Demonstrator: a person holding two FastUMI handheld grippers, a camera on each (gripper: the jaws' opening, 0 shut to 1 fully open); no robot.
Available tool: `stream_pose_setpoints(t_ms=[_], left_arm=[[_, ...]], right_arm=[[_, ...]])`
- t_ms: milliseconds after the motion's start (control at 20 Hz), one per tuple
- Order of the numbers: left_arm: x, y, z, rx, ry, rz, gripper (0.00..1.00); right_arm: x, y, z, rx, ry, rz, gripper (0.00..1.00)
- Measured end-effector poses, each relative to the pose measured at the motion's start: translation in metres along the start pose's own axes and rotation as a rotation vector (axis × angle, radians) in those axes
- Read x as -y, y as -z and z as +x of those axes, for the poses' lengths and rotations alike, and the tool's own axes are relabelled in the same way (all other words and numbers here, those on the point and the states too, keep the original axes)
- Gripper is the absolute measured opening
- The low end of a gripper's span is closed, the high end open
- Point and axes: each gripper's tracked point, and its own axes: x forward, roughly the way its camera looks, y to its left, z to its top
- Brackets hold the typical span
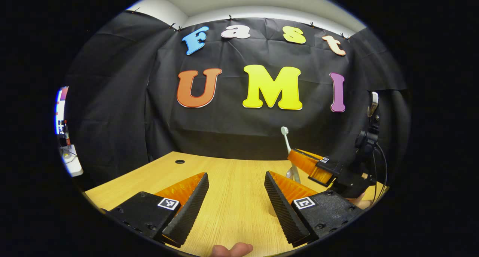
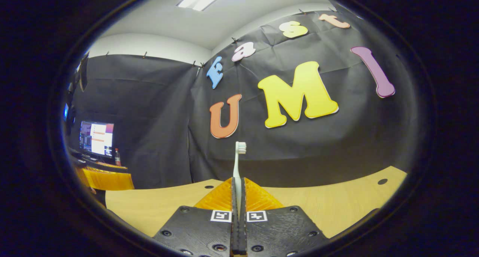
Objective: Put the toothbrush and toothpaste on the desktop into the cup, then pick up the cup and place it on the coaster on the desktop.
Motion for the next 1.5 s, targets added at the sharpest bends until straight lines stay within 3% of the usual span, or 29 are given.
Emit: stream_pose_setpoints(t_ms=[150,700,750,900,1000,1100,1250,1400,1500], left_arm=[[-0.009,0.001,0.0,-0.008,-0.025,-0.001,0.95],[-0.003,0.004,-0.002,-0.023,-0.016,-0.009,0.95],[-0.001,0.002,-0.003,-0.023,-0.01,-0.006,0.95],[0.014,0.0,-0.002,-0.04,-0.002,-0.01,0.96],[0.024,-0.005,-0.001,-0.071,0.015,-0.008,0.98],[0.045,-0.006,0.008,-0.148,0.082,-0.016,0.98],[0.057,-0.009,0.018,-0.272,0.129,-0.042,0.98],[0.071,-0.041,0.037,-0.508,0.173,-0.058,0.98],[0.079,-0.05,0.047,-0.656,0.173,-0.032,0.98]], right_arm=[[0.012,0.007,-0.007,0.013,0.043,-0.019,0.0],[0.008,-0.016,-0.025,0.039,0.037,-0.011,0.08],[0.007,-0.02,-0.031,0.038,0.038,-0.012,0.18],[0.018,-0.039,-0.056,0.037,0.096,-0.048,0.95],[0.042,-0.045,-0.082,-0.007,0.199,-0.106,0.97],[0.055,-0.056,-0.122,-0.019,0.253,-0.105,0.96],[0.061,-0.063,-0.178,-0.032,0.244,-0.079,0.96],[0.088,-0.059,-0.249,-0.065,0.3,-0.111,0.96],[0.11,-0.053,-0.277,-0.074,0.349,-0.065,0.96]])
